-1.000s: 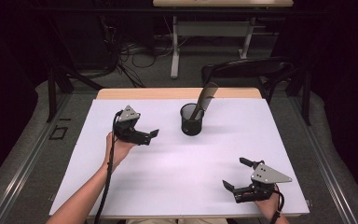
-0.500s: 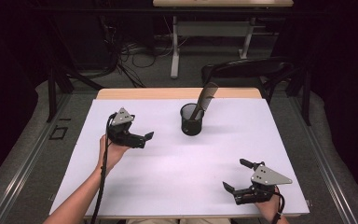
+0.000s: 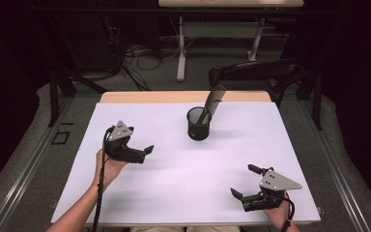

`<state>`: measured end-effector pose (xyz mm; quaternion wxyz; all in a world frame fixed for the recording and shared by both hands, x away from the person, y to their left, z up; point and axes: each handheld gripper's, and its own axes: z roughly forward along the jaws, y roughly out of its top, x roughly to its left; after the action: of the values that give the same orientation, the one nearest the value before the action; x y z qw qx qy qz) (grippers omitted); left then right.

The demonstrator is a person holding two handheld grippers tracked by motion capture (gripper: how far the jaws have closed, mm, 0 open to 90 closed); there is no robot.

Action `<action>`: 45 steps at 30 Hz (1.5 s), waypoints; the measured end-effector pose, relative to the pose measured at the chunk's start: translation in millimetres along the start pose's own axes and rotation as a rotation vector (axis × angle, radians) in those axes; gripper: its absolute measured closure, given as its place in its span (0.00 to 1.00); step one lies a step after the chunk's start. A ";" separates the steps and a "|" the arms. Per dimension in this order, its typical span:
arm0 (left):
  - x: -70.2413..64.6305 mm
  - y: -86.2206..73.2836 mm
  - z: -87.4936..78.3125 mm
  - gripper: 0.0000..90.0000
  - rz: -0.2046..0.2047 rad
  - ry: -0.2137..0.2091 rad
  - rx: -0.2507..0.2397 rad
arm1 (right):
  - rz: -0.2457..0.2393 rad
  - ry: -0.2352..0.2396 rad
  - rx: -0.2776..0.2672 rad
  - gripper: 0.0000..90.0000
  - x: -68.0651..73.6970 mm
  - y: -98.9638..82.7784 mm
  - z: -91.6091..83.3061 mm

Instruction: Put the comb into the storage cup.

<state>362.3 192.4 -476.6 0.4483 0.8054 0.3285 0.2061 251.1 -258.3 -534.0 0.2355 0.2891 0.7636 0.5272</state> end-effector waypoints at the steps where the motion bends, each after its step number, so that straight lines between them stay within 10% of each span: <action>1: 0.0 -2.1 -1.3 0.00 -0.002 0.001 0.001 | 0.000 0.000 -0.001 0.01 0.1 -0.1 -0.3; 45: -25.3 -62.4 -39.1 0.00 -0.042 -0.002 0.021 | 0.007 -0.006 0.008 0.01 0.7 -0.9 -1.6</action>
<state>298.6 221.1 -511.0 0.4445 0.8031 0.3470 0.1924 249.4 -259.1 -534.4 0.2347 0.2941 0.7642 0.5239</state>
